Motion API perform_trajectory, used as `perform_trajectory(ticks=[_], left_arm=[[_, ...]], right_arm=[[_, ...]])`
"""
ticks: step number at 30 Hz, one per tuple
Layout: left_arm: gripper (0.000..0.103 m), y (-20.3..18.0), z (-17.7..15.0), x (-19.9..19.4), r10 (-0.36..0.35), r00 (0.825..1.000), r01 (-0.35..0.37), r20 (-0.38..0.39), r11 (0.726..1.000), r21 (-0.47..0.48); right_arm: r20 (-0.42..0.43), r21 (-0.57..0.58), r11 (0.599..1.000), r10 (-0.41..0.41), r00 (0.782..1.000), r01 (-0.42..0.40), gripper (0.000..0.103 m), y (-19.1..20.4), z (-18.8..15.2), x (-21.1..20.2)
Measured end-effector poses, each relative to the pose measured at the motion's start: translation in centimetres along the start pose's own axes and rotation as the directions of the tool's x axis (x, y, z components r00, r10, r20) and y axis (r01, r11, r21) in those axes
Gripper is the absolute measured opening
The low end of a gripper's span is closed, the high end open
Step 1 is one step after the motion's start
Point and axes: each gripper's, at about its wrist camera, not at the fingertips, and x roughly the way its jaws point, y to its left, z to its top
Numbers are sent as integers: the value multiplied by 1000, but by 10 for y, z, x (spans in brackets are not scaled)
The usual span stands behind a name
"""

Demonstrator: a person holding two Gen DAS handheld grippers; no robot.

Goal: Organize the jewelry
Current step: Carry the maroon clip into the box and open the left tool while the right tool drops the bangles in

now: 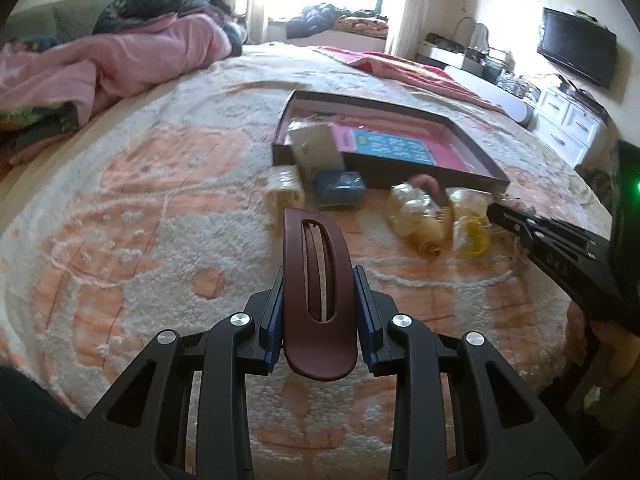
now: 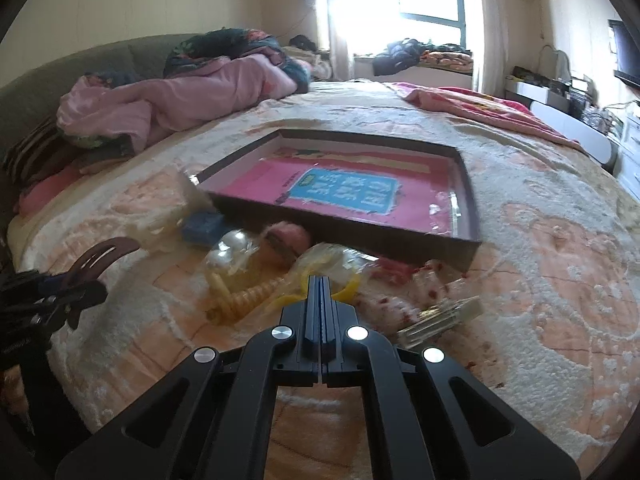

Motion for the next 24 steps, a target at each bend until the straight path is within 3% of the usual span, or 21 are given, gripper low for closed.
perform_trajectory(ticks=[2, 6, 9, 13, 15, 17, 20, 24], left_arm=[[23, -4, 1, -2, -6, 1000, 6, 9, 1000, 15], [23, -11, 2, -3, -15, 1000, 14, 17, 999, 33], [23, -12, 4, -2, -22, 1000, 21, 16, 999, 34], [23, -16, 6, 0, -32, 999, 32, 14, 999, 40], [23, -18, 8, 2, -37, 999, 36, 14, 998, 43], [23, -21, 10, 3, -41, 999, 40, 15, 998, 47], [23, -23, 17, 7, -52, 998, 52, 17, 998, 46], [23, -28, 31, 13, -60, 998, 59, 31, 997, 53]], right_arm=[[-18, 7, 1000, -11, 1000, 11, 4, -3, 3, 4], [-80, 100, 995, 8, 997, 0, 27, -20, 7, 18], [-95, 153, 987, 55, 994, -40, 27, -28, 10, 24], [-124, 234, 969, 110, 986, -79, 36, -40, 19, 37], [-121, 254, 962, 132, 984, -98, 35, -42, 23, 39], [-109, 256, 959, 149, 983, -117, 19, -43, 26, 38], [-79, 242, 959, 169, 982, -145, 4, -41, 30, 32], [-36, 212, 958, 206, 978, -194, 1, -39, 37, 20]])
